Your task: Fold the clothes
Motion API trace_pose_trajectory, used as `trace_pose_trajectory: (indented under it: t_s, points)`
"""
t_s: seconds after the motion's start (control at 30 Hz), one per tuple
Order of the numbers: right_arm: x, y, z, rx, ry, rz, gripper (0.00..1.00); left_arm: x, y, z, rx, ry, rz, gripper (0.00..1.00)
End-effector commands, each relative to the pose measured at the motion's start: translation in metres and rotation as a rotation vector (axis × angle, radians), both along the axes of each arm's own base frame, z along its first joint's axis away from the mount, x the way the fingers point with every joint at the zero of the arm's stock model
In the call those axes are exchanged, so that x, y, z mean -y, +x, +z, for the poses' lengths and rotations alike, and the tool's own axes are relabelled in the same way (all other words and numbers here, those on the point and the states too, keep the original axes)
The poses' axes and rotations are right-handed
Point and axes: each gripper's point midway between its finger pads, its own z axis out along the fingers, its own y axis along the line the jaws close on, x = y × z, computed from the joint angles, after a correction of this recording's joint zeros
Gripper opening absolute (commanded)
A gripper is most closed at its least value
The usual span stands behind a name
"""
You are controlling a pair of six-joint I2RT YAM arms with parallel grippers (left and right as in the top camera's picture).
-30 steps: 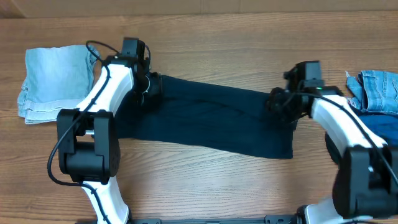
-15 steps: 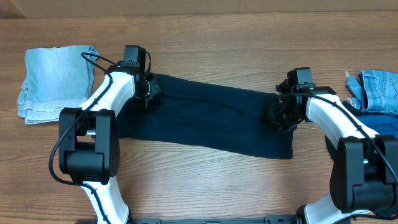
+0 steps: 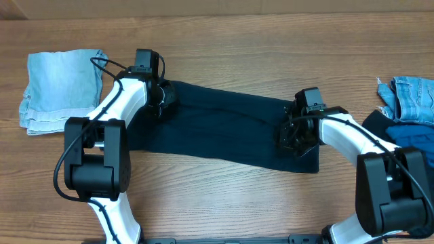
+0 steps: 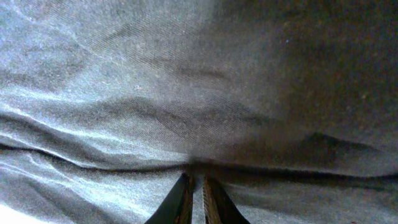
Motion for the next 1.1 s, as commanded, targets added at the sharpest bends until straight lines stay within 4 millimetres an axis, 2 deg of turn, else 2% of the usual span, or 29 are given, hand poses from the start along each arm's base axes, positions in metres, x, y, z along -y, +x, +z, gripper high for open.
trace_pose_trajectory:
  t_s: [0.0,0.07,0.23,0.27,0.3,0.33,0.37,0.4,0.43,0.6,0.67,0.77,0.93,1.0,1.03,1.07]
  points:
    - [0.003,-0.01,-0.018,-0.037,-0.027,0.0,0.1,0.009,-0.004,-0.005,-0.01,-0.028,-0.052,0.56]
    - [0.004,-0.01,-0.021,-0.041,-0.03,0.0,0.1,0.025,-0.004,0.003,-0.001,-0.107,-0.112,0.55]
    - [0.004,-0.01,-0.021,-0.04,-0.03,0.0,0.1,0.012,0.004,0.006,0.018,-0.029,-0.09,0.61]
    - [0.004,-0.01,-0.021,-0.04,-0.03,0.0,0.1,0.009,0.005,0.005,0.019,-0.014,-0.085,0.59]
    - [0.004,-0.01,-0.021,-0.039,-0.03,0.0,0.1,0.007,0.005,0.005,0.019,-0.001,-0.079,0.46]
    - [0.004,-0.01,-0.021,-0.037,-0.03,0.001,0.1,0.006,0.003,0.004,0.012,0.0,-0.08,0.23]
    - [0.004,-0.01,-0.021,-0.037,-0.03,0.001,0.1,0.006,0.001,0.004,0.004,0.0,-0.08,0.06]
    - [0.004,-0.01,-0.021,-0.037,-0.03,0.001,0.1,0.006,0.0,0.004,-0.002,0.001,-0.079,0.04]
    - [0.004,-0.01,-0.021,-0.038,-0.03,0.001,0.1,0.005,-0.002,0.004,-0.011,0.002,-0.079,0.04]
    - [0.004,-0.01,-0.021,-0.038,-0.03,0.001,0.1,-0.011,-0.006,0.033,-0.001,0.051,-0.074,0.04]
    - [0.004,-0.01,-0.021,-0.038,-0.03,0.001,0.1,-0.018,-0.016,0.042,-0.021,0.087,-0.065,0.04]
    - [0.004,-0.01,-0.021,-0.041,-0.031,0.001,0.1,-0.023,-0.026,0.04,-0.06,0.111,-0.06,0.04]
    - [0.005,-0.011,-0.022,-0.044,-0.038,0.0,0.1,-0.028,-0.022,0.046,-0.048,0.137,-0.061,0.05]
    - [0.005,-0.011,-0.022,-0.043,-0.038,0.0,0.1,-0.032,-0.022,0.045,-0.049,0.16,-0.08,0.23]
    - [0.005,-0.011,-0.022,-0.043,-0.038,0.0,0.1,-0.036,-0.022,0.045,-0.049,0.181,-0.076,0.35]
    - [0.005,-0.011,-0.022,-0.043,-0.038,0.0,0.1,-0.038,-0.022,0.044,-0.05,0.193,-0.073,0.52]
